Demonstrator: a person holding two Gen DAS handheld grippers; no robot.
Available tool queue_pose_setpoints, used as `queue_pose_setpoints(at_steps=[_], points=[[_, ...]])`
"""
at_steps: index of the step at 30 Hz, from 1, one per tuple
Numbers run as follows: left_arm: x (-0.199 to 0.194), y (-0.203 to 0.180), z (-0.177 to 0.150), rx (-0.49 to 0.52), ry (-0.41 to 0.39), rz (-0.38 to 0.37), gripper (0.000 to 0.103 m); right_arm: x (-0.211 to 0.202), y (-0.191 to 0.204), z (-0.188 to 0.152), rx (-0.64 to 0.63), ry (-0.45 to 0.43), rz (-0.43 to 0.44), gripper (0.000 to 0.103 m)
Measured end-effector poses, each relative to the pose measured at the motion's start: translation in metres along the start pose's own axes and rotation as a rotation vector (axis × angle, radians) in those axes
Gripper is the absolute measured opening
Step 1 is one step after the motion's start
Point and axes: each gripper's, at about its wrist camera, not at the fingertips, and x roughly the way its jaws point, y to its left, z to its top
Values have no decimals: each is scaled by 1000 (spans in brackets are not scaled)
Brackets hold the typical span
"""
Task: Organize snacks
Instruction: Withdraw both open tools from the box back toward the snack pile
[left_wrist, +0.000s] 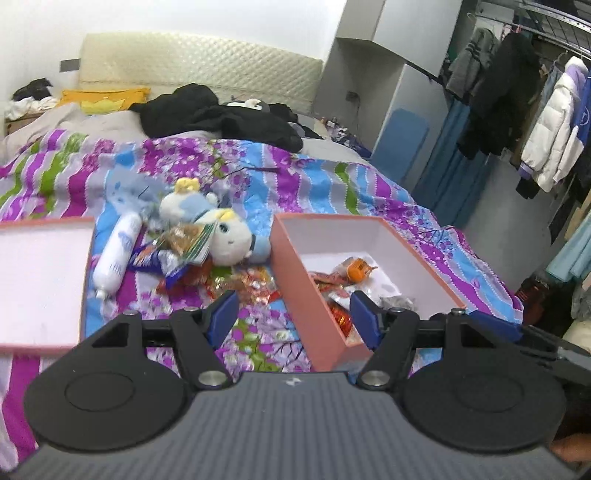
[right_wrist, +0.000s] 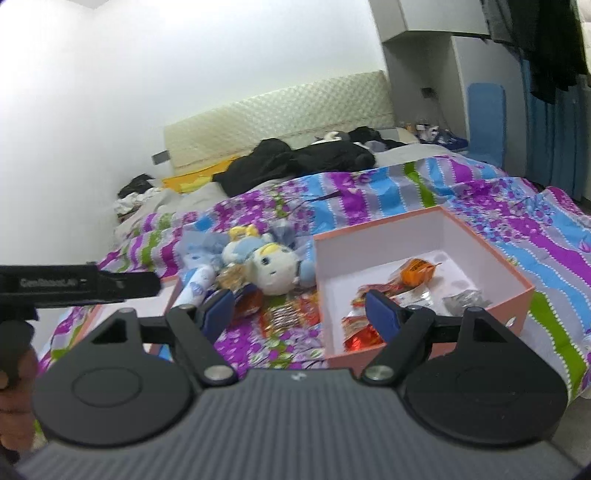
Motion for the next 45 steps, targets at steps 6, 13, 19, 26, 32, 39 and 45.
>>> queue_pose_setpoints(at_steps=[6,13,19,26,32,39,45], points=[[-10,1,-42,3,26,35,73,-1,14,-31,-44,58,39,80],[-7,20,-63,-16,50,80,73,3,17,-52,-60,80,47,80],[4,37,-65,-49,66,103,78,16,23,-55,-70,75,5,80],[26,60,-61,-75,87,133,82,41,31,-58,-90,113,37,80],[56,87,-53,-94,114,159,82,71,48,-61,-171,134,60,80],[107,120,-41,-99,134,185,82,122,67,-62,-275,133,55,80],[164,154,-30,-111,147,166,82,189,79,-69,-337,165,35,79]])
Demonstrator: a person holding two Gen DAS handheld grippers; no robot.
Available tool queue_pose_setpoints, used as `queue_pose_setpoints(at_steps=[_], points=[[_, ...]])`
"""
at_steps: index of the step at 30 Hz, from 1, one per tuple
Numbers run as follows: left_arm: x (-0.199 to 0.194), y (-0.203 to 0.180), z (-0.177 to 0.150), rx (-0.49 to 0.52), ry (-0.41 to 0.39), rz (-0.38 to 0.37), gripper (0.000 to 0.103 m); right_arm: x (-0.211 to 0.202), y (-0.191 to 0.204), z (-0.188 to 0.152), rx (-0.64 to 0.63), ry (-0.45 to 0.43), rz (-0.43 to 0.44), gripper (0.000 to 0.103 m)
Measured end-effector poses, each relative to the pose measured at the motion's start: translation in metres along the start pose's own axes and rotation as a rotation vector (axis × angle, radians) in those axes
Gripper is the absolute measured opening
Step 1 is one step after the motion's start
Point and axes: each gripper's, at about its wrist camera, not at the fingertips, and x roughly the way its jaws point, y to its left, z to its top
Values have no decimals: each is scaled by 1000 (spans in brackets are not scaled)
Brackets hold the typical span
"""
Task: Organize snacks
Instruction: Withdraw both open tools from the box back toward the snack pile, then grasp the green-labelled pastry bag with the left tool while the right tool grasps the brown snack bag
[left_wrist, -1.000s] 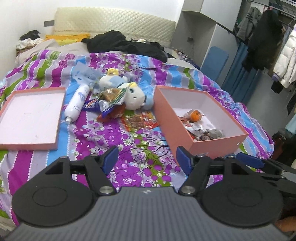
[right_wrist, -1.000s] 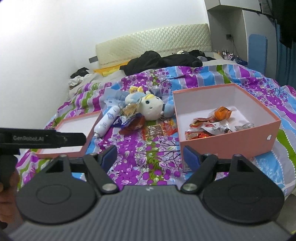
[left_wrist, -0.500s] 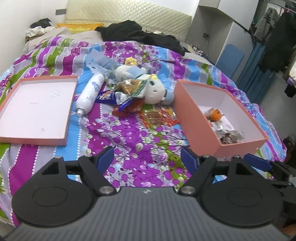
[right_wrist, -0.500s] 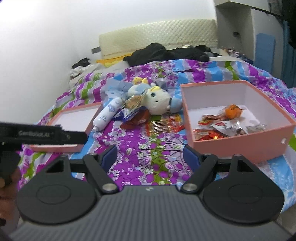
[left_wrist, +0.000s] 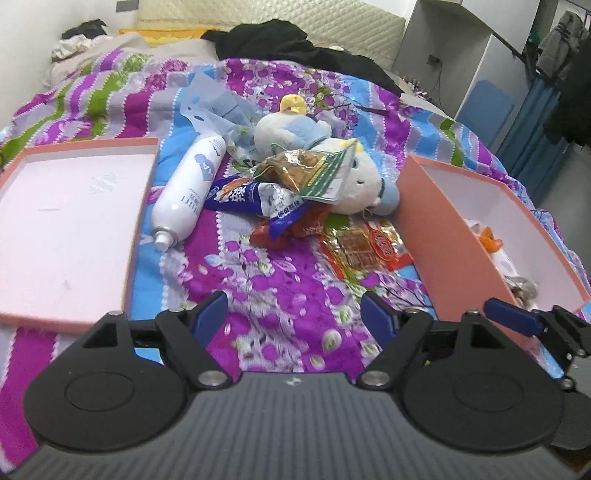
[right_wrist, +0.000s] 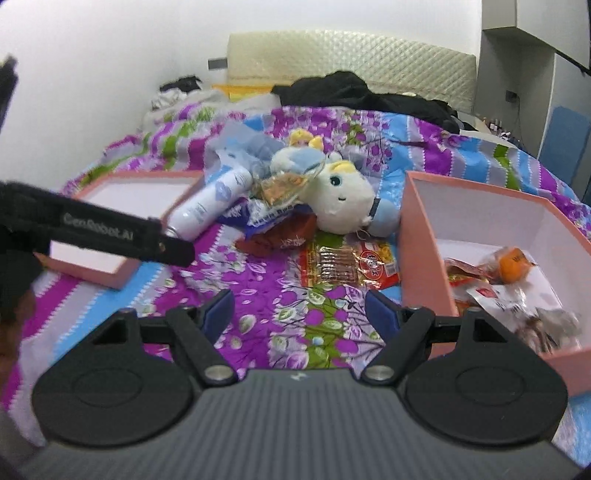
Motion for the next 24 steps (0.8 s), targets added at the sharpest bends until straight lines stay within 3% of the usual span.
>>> queue_pose_setpoints(at_steps=[6,11,14,21,24], points=[[49,14,31,-27,-14,-45,82,63,-2,5,-27,23,-44,78],[85,28,69,-103,-51,-132,82,112,-2,7,-59,38,-71,78],[104,27,94,-59,-83,-109,82,136,-5,8,-62,27,-79,78],[163,23,141,56,-59,-97,82,177,-18,14,-15,57,-105,80],[188,21,147,95,-23,-88,82,194,-23,12,14,106,-120,90]])
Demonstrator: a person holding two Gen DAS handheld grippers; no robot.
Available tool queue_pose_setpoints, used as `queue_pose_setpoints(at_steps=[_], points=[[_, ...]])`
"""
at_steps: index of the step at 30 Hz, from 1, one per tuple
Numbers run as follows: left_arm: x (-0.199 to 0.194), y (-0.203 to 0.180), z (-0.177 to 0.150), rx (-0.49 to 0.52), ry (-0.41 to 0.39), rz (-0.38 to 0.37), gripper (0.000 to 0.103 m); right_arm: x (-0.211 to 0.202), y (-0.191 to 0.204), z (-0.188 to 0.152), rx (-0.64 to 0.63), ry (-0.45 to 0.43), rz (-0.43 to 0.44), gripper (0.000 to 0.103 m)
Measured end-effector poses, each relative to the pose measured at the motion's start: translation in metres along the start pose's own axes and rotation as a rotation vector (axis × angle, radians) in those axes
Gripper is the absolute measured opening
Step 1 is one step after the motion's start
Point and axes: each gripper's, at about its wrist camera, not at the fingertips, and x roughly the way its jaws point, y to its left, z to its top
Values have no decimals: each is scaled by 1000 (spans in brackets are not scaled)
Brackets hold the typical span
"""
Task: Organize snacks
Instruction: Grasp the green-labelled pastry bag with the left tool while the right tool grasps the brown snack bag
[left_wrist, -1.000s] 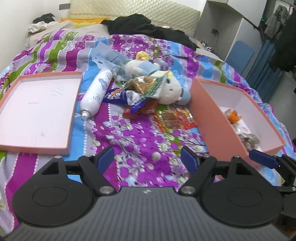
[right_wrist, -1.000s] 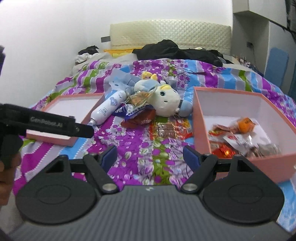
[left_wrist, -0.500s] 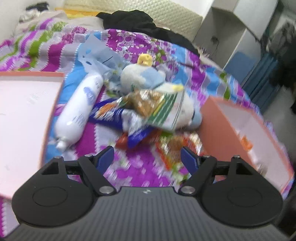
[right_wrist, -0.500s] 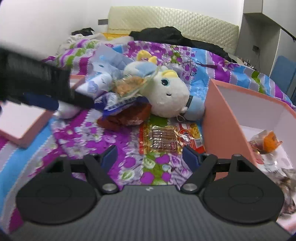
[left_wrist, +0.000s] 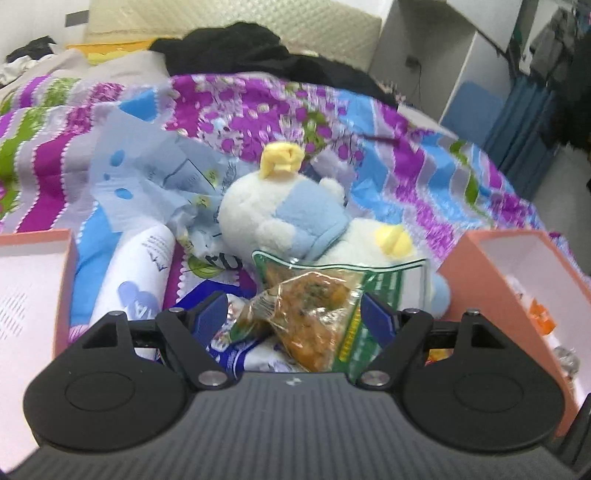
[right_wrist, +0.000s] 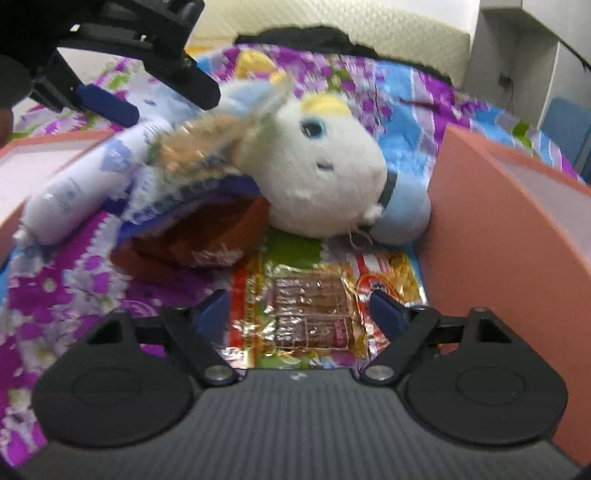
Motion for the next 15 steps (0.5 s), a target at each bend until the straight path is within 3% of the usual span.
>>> queue_pose_setpoints(at_steps=[3,8,10,13,15], points=[[24,-1,-1,63,48,19,83,12,-5,-1,38,17,27,92],[34,7,-2,53,66,-18,82,28,-17,2,101,85,132,100],[37,11,-3,23,84,-56,72,30,-16,5,87,106,140,100],[38,10,-6,27,95,-52,65,30,-18,6,80,123,161,96],[36,7,-8,37,96,-43,61,28,-21,9,86,133,182,87]])
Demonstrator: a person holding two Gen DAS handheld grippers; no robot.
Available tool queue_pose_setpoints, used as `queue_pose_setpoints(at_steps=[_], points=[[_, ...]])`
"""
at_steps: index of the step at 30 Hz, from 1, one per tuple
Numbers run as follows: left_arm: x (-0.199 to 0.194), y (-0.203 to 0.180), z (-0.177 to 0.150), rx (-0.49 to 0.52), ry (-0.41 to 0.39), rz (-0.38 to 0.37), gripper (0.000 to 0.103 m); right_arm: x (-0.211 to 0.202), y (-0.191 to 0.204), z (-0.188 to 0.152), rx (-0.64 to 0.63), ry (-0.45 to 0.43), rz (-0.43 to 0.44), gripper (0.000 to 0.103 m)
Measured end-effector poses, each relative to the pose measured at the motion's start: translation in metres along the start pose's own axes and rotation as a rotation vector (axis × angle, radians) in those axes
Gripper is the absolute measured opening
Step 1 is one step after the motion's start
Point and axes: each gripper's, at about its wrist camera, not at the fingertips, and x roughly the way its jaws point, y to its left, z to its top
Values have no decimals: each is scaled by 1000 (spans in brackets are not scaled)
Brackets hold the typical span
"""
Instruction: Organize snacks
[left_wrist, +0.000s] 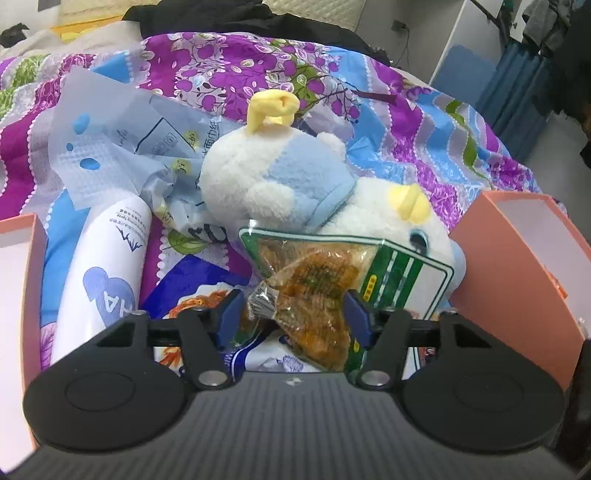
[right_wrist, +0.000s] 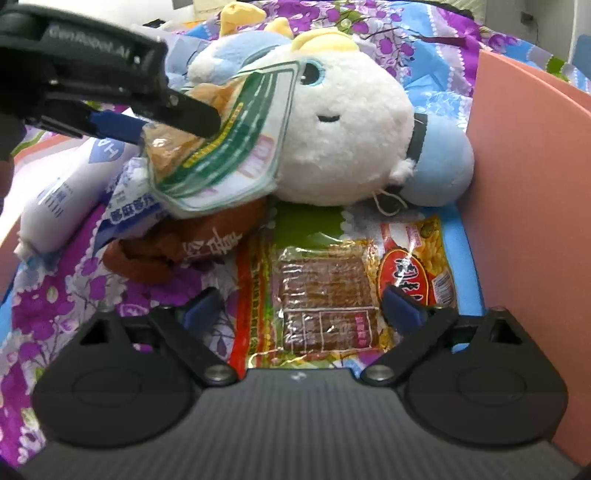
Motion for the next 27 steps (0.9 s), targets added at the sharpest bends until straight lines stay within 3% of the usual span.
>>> queue_pose_setpoints(at_steps=[5,12,27], points=[[-14,-3,-1,-1,-5,17,46,-11,1,6,-15,6,11,49],[-45,-14,-2,22,-18,20,35,-31,8,8,-50,21,7,46],[-145,-41,-49,-41,-34,73,34,-134,31,-34,-60,-56,7,46]])
